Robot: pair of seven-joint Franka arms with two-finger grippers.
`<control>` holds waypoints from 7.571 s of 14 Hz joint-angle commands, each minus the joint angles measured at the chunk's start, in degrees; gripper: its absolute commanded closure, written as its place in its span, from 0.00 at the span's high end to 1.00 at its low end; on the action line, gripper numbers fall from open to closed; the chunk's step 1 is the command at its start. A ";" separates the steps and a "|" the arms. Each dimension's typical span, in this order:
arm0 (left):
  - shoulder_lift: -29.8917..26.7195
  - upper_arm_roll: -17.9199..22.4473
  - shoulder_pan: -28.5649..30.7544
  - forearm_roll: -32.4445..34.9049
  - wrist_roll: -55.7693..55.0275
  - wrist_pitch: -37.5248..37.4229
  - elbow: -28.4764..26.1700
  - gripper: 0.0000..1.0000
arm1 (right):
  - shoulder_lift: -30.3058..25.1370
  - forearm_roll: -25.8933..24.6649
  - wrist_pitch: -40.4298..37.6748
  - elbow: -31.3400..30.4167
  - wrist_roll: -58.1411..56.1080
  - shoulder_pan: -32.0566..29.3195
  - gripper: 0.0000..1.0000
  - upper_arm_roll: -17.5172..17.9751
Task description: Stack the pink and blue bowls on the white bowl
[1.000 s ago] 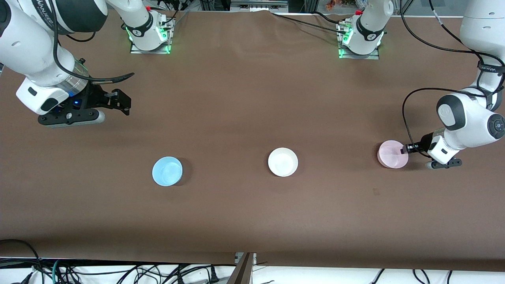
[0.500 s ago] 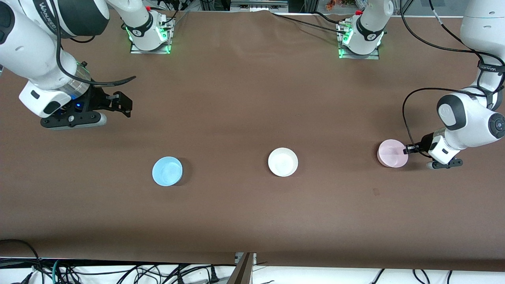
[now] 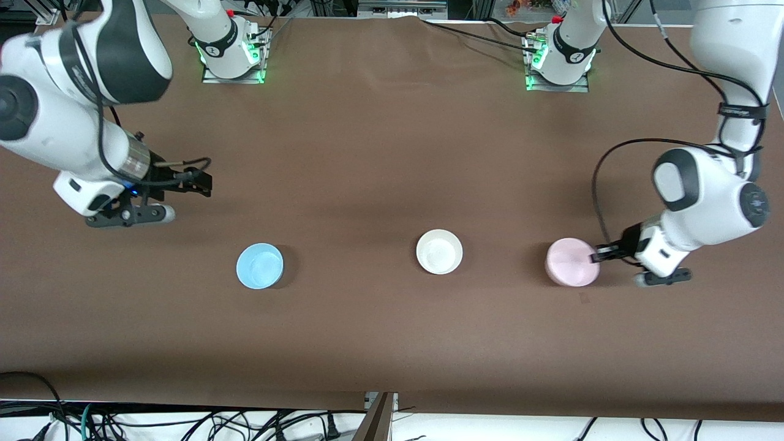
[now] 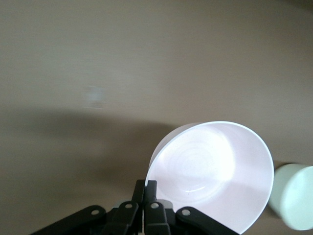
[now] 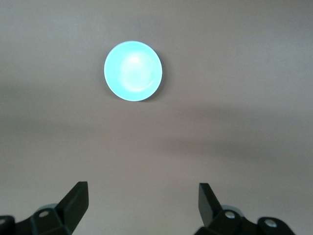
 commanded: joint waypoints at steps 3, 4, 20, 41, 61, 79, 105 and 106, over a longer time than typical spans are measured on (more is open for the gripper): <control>3.56 0.18 -12.87 -0.99 -15.41 1.06 3.78 0.00 | 1.28 0.83 8.31 -5.99 -3.26 -1.48 0.99 -0.26; 4.53 0.18 -15.16 -0.98 -18.15 2.20 4.56 0.00 | -0.39 0.83 12.53 -10.30 -4.14 -1.49 1.00 -0.96; 10.43 0.27 -21.07 0.33 -23.80 2.74 9.50 0.00 | 24.02 2.24 36.30 -3.93 -1.42 -0.52 0.72 -0.80; 12.44 0.27 -21.07 0.77 -23.45 2.73 8.79 0.00 | 24.82 5.58 20.66 11.36 10.96 2.46 0.00 6.49; -11.01 7.38 -6.31 15.54 -7.40 -41.45 20.38 1.00 | 31.22 5.15 36.30 18.56 54.89 18.34 0.00 13.02; -12.16 9.76 -2.70 15.62 3.27 -48.86 22.94 1.00 | 45.39 -4.60 39.73 33.51 59.49 32.26 0.00 1.93; -11.02 9.85 -2.52 15.80 3.27 -49.03 24.70 1.00 | 25.81 -4.88 8.31 30.45 42.30 21.65 1.00 0.35; -11.02 9.85 -2.52 15.80 3.27 -49.03 24.70 1.00 | 22.65 -3.66 4.87 28.87 37.82 19.71 1.00 0.35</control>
